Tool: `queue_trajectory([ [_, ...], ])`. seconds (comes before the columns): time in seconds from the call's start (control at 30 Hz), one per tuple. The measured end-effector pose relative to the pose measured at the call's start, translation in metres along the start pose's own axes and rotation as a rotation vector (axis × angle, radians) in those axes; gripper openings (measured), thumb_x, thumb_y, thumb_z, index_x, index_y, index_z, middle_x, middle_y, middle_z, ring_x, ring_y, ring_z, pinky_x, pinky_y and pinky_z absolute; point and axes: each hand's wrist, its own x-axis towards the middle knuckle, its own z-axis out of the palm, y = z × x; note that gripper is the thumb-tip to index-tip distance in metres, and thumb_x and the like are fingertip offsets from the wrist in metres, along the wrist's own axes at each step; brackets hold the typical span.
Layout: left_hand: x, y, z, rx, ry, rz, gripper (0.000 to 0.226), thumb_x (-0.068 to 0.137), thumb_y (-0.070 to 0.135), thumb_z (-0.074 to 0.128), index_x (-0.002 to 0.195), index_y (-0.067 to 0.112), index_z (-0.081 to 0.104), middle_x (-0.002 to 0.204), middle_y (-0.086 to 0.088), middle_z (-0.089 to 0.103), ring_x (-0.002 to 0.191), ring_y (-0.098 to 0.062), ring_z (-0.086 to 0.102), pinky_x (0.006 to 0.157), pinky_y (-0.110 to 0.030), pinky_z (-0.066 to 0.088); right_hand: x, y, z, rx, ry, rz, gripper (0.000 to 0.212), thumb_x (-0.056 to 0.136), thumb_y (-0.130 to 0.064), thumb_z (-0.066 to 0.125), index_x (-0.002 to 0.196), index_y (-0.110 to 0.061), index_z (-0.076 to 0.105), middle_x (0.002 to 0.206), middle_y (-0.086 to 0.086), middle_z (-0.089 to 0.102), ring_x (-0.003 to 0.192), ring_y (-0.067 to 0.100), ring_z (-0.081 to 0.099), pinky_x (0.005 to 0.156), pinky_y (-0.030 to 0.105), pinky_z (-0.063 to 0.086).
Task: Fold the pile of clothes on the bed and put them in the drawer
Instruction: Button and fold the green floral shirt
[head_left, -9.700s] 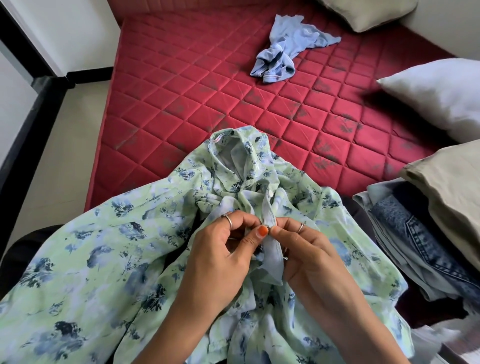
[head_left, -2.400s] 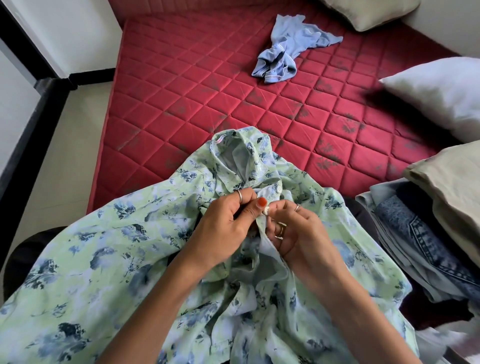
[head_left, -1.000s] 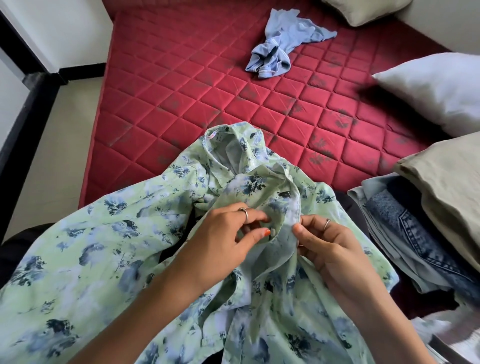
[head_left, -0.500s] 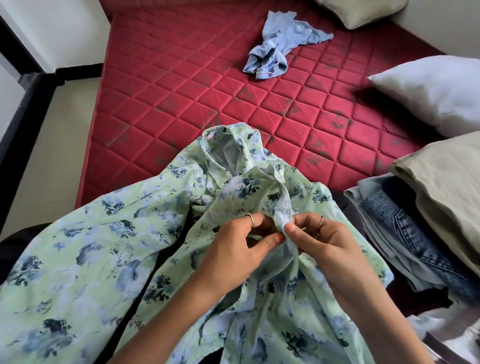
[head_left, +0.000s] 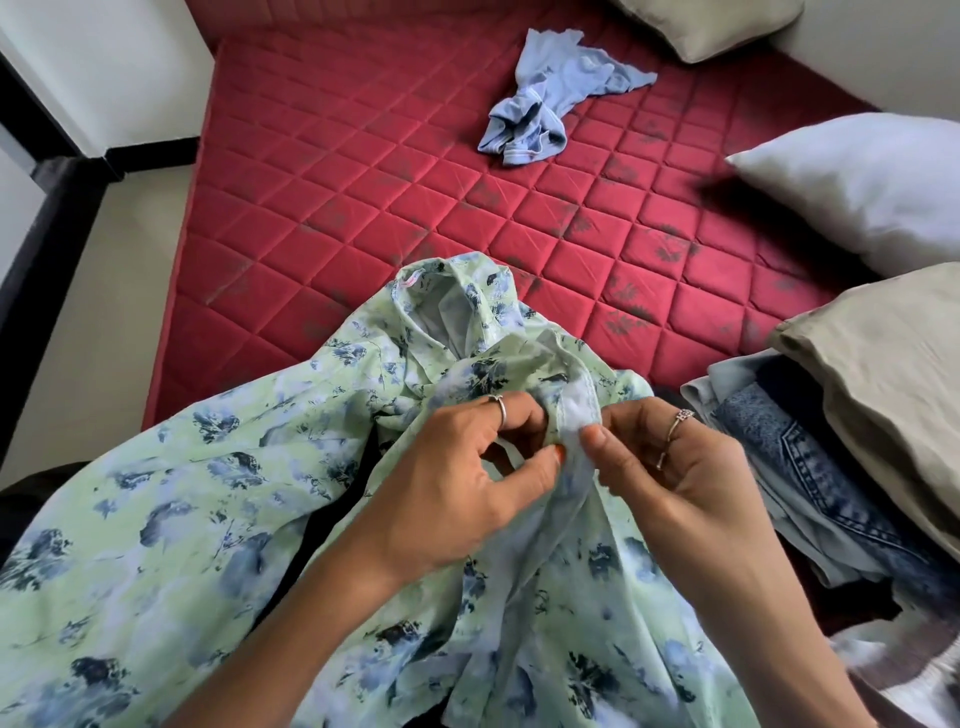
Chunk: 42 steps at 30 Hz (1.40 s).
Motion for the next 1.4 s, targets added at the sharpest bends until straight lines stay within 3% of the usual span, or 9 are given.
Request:
queue_trajectory([
  [0.17,-0.001,0.005,-0.013,-0.002,0.047,-0.018,0.012,0.086,0.023,0.061,0.079,0.013,0.061,0.065,0.018,0.057,0.061,0.002,0.054,0.062,-0.007,0.038,-0.004,-0.005,0.009,0.079,-0.1,0.08,0.023,0.082,-0.027,0.068,0.082,-0.005,0.065,0.063,0.004,0.053,0.059,0.014,0.043,0.052,0.028,0.035],
  [0.3,-0.002,0.006,-0.013,0.003,0.022,-0.037,0.011,0.09,0.021,0.062,0.081,0.015,0.06,0.064,0.022,0.055,0.06,0.005,0.053,0.061,-0.004,0.036,-0.008,-0.003,0.009,0.053,-0.01,0.054,0.013,0.084,-0.019,0.071,0.077,-0.008,0.067,0.061,0.001,0.058,0.055,0.007,0.046,0.051,0.017,0.038],
  [0.5,0.004,0.017,-0.017,-0.003,0.035,0.01,0.016,0.091,0.026,0.059,0.087,0.011,0.063,0.072,0.012,0.064,0.07,-0.002,0.061,0.065,-0.012,0.044,-0.004,-0.017,0.006,-0.004,0.093,-0.064,0.011,0.083,-0.019,0.075,0.077,-0.012,0.068,0.065,-0.001,0.063,0.061,0.005,0.054,0.059,0.02,0.043],
  [0.67,0.009,0.029,-0.034,-0.154,0.007,0.044,0.015,0.094,0.014,0.056,0.089,0.0,0.059,0.056,0.021,0.05,0.048,0.008,0.049,0.05,0.0,0.032,0.009,-0.044,-0.001,0.513,-0.261,0.16,0.006,0.076,-0.013,0.071,0.073,-0.009,0.067,0.069,0.016,0.052,0.065,0.02,0.047,0.06,0.026,0.045],
  [0.83,0.004,0.023,-0.038,-0.165,-0.008,-0.001,0.016,0.093,0.027,0.055,0.087,0.013,0.06,0.065,0.009,0.056,0.059,0.001,0.049,0.059,-0.01,0.039,0.013,-0.041,0.008,0.575,-0.311,0.247,0.008,0.072,-0.021,0.069,0.069,-0.014,0.068,0.073,0.01,0.052,0.063,0.013,0.047,0.062,0.02,0.045],
  [1.1,-0.003,0.013,-0.02,-0.278,0.107,-0.105,0.02,0.086,0.036,0.058,0.093,0.018,0.064,0.079,0.002,0.068,0.075,-0.016,0.065,0.071,-0.026,0.054,0.008,-0.03,0.016,0.402,-0.176,0.191,0.02,0.076,-0.025,0.067,0.075,-0.005,0.063,0.076,0.012,0.051,0.074,0.023,0.042,0.073,0.041,0.035],
  [1.17,-0.002,0.015,-0.016,-0.336,0.082,-0.104,0.021,0.091,0.03,0.055,0.098,0.011,0.062,0.085,-0.005,0.068,0.082,-0.025,0.066,0.081,-0.042,0.055,0.01,-0.03,0.017,0.473,-0.186,0.222,0.033,0.07,-0.029,0.07,0.077,0.0,0.056,0.08,0.012,0.049,0.077,0.026,0.041,0.075,0.045,0.035],
  [1.27,-0.001,0.014,-0.013,-0.399,0.087,-0.122,0.026,0.095,0.029,0.051,0.102,0.005,0.059,0.09,-0.02,0.065,0.088,-0.041,0.063,0.083,-0.059,0.049,0.011,-0.034,0.019,0.698,-0.224,0.338,0.031,0.063,-0.019,0.072,0.09,-0.008,0.061,0.078,0.013,0.044,0.067,0.024,0.043,0.06,0.03,0.048],
  [1.4,-0.002,0.015,-0.01,-0.381,0.088,-0.141,0.025,0.094,0.033,0.052,0.098,0.009,0.059,0.087,-0.017,0.065,0.084,-0.038,0.063,0.079,-0.056,0.05,0.009,-0.035,0.02,0.787,-0.25,0.36,0.044,0.065,-0.022,0.069,0.1,0.002,0.058,0.099,0.016,0.042,0.086,0.029,0.04,0.062,0.023,0.051],
])
